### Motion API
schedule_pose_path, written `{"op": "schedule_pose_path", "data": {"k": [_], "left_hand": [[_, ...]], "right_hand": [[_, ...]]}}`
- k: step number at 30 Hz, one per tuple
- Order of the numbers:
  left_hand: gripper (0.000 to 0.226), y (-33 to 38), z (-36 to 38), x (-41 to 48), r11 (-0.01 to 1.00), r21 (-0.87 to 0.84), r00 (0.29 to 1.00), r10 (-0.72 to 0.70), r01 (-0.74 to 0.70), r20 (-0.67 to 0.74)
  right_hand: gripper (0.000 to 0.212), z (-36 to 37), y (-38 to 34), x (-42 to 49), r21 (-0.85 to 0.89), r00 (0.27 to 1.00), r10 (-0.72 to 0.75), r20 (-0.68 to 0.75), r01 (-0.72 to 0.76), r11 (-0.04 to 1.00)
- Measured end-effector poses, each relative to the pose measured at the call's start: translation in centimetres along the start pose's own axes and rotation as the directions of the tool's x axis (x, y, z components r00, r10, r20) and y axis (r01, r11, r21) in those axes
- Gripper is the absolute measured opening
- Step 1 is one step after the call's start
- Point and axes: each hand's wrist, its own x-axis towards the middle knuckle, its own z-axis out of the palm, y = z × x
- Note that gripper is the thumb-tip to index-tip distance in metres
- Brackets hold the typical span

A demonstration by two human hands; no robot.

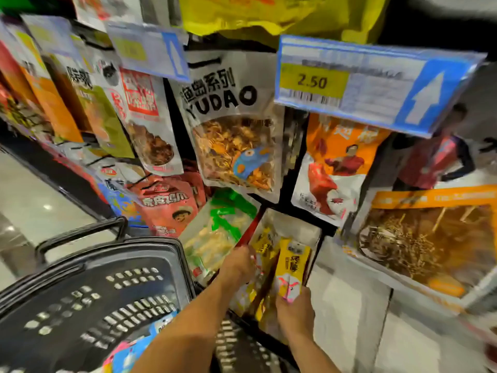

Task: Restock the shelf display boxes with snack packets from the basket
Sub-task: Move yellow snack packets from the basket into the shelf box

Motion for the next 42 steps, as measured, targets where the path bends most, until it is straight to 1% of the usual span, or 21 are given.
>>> {"op": "schedule_pose_path", "data": {"k": [3,6,8,10,11,13,14,16,18,20,22,24,27,31,35,39,41,42], "left_hand": [[0.024,-0.9,0.8,1.7,1.000,0.018,1.000,0.000,0.000,0.016],[0.023,-1.7,2.0,2.4,0.995,0.099,0.999,0.004,-0.009,0.045],[0.024,-1.9,2.6,2.5,0.983,0.180,0.998,0.016,-0.025,0.053],[0.036,-1.5,2.7,1.9,0.954,0.293,0.993,0.024,-0.058,0.118],[0.044,-1.3,2.9,1.6,0.923,0.373,0.988,0.035,-0.090,0.150],[0.056,-1.2,3.0,1.0,0.849,0.501,0.980,0.095,-0.170,0.172],[0.059,-1.3,3.0,0.8,0.815,0.539,0.974,0.132,-0.214,0.187],[0.062,-1.6,3.1,0.8,0.747,0.581,0.942,0.193,-0.323,0.274],[0.063,-1.8,3.2,0.6,0.662,0.631,0.910,0.219,-0.404,0.352],[0.061,-2.0,3.6,0.6,0.611,0.667,0.902,0.231,-0.426,0.365],[0.062,-2.3,4.1,1.0,0.591,0.694,0.910,0.231,-0.411,0.343],[0.064,-2.4,4.5,1.4,0.590,0.702,0.915,0.208,-0.400,0.346],[0.068,-2.5,4.5,1.7,0.608,0.700,0.920,0.151,-0.375,0.361],[0.070,-3.1,5.3,2.1,0.614,0.712,0.923,0.074,-0.340,0.377],[0.075,-3.5,6.0,2.5,0.653,0.698,0.921,-0.002,-0.294,0.390],[0.086,-3.5,6.8,2.4,0.606,0.758,0.934,-0.066,-0.241,0.350],[0.095,-3.1,7.1,2.2,0.584,0.780,0.944,-0.071,-0.223,0.323],[0.094,-2.7,7.1,2.1,0.570,0.791,0.947,-0.067,-0.223,0.315]], "right_hand": [[0.045,0.9,-0.2,1.7,-0.009,0.999,-0.030,-0.014,0.029,1.000],[0.061,1.3,0.0,2.4,-0.058,0.996,-0.076,-0.052,0.073,0.996],[0.060,1.4,0.1,2.3,-0.156,0.988,-0.144,-0.052,0.134,0.979],[0.057,1.5,0.3,1.6,-0.289,0.983,-0.186,-0.009,0.175,0.941],[0.055,1.6,0.4,1.2,-0.357,0.980,-0.198,0.009,0.188,0.915],[0.056,1.8,0.6,0.4,-0.483,0.965,-0.261,0.036,0.245,0.841],[0.058,1.9,0.7,0.1,-0.530,0.948,-0.312,0.058,0.294,0.795],[0.061,1.8,1.0,0.1,-0.612,0.906,-0.394,0.152,0.400,0.682],[0.060,1.3,1.2,0.5,-0.674,0.874,-0.416,0.250,0.466,0.574],[0.063,0.6,1.2,0.9,-0.721,0.861,-0.415,0.294,0.485,0.495],[0.070,0.1,1.2,1.3,-0.745,0.851,-0.406,0.334,0.502,0.439],[0.076,-0.2,1.2,1.6,-0.738,0.837,-0.408,0.366,0.527,0.421],[0.078,-0.5,1.0,1.9,-0.722,0.819,-0.439,0.369,0.550,0.419],[0.072,-0.5,1.0,1.9,-0.705,0.824,-0.409,0.393,0.555,0.442],[0.068,-0.2,1.1,2.0,-0.692,0.814,-0.430,0.390,0.567,0.447],[0.069,-0.1,1.3,2.0,-0.706,0.811,-0.423,0.405,0.571,0.419],[0.069,0.1,1.4,2.1,-0.708,0.815,-0.420,0.399,0.565,0.424],[0.069,0.2,1.4,2.1,-0.703,0.816,-0.423,0.395,0.565,0.432]]}}
